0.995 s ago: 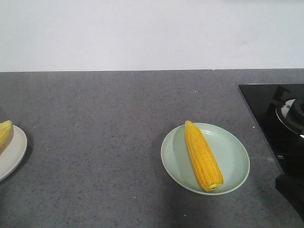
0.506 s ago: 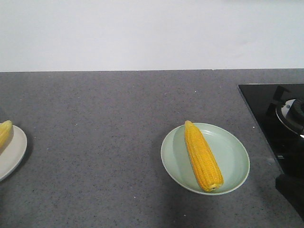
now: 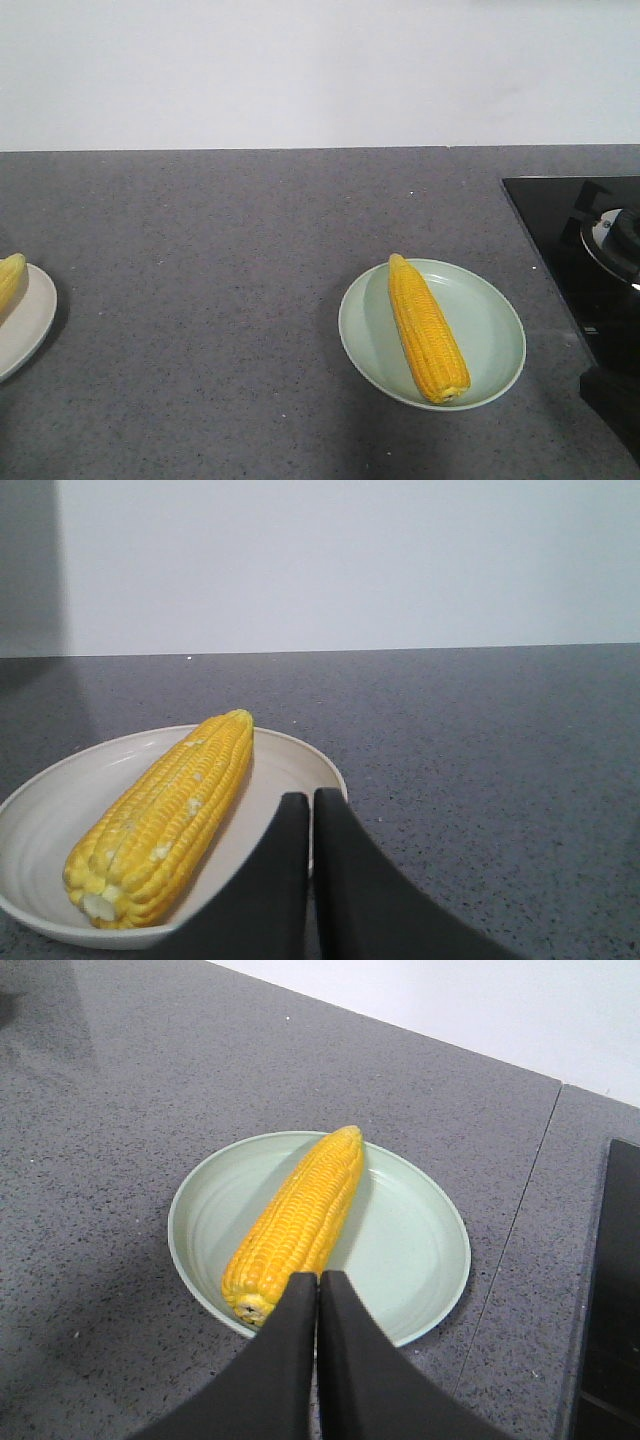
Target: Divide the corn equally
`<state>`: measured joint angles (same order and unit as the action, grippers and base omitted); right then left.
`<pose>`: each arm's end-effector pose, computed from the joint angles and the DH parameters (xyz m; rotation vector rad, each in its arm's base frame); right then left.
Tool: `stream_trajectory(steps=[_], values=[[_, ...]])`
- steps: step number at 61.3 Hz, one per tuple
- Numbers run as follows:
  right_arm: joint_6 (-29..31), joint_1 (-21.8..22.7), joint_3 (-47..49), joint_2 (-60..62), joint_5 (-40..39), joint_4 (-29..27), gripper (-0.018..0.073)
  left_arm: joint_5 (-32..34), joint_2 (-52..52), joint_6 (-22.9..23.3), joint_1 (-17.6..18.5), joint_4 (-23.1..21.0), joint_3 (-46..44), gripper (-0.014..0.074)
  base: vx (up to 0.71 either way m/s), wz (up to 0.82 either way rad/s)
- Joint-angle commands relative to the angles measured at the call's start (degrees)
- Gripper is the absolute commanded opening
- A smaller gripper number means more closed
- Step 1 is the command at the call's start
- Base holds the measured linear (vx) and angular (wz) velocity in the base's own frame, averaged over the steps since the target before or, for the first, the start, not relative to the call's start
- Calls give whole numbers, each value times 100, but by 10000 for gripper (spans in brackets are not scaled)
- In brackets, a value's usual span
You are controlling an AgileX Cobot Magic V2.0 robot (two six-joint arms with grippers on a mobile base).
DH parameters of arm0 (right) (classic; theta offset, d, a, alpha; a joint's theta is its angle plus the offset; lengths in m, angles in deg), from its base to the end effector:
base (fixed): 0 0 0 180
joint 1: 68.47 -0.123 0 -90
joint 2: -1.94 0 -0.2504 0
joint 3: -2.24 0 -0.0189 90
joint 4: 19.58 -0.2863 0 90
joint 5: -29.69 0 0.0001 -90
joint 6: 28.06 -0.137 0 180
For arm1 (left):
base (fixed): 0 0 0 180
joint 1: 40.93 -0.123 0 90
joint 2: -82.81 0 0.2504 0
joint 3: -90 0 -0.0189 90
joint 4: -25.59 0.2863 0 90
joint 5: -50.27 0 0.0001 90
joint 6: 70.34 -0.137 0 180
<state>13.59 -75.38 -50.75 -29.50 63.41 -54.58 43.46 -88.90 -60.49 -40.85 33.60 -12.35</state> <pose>0.1823 0.0661 0.2492 -0.5187 1.8915 0.2677 0.1733 0.0020 0.1917 -0.0384 1.6172 -0.0132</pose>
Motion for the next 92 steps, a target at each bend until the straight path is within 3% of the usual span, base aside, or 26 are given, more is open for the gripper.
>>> stream_trajectory(steps=[1, 16, 25, 34, 49, 57, 92], values=[[42, 15, 140, -45, -272, -123, -4, 434, -91, 78, 12, 8, -22, -7, 0, 0], [14, 22, -526, 472, -1015, 234, -4, 434, -91, 78, 12, 8, -22, -7, 0, 0], [-548, 26, -1356, 1205, -1808, 249, -4, 434, -91, 78, 12, 8, -22, -7, 0, 0], [-1679, 26, -1990, 1923, -2399, 884, -4, 434, -91, 78, 12, 8, -22, -7, 0, 0], [-4037, 351, -2399, 2359, -2508, 2799, -4, 434, -91, 78, 12, 8, -22, -7, 0, 0], [-4892, 618, -2504, 2359, -2643, 3240, -4, 434, -91, 78, 12, 8, -22, -7, 0, 0], [-4878, 639, -2528, 2359, -2841, 3323, -1, 434, -91, 78, 12, 8, -22, -7, 0, 0]])
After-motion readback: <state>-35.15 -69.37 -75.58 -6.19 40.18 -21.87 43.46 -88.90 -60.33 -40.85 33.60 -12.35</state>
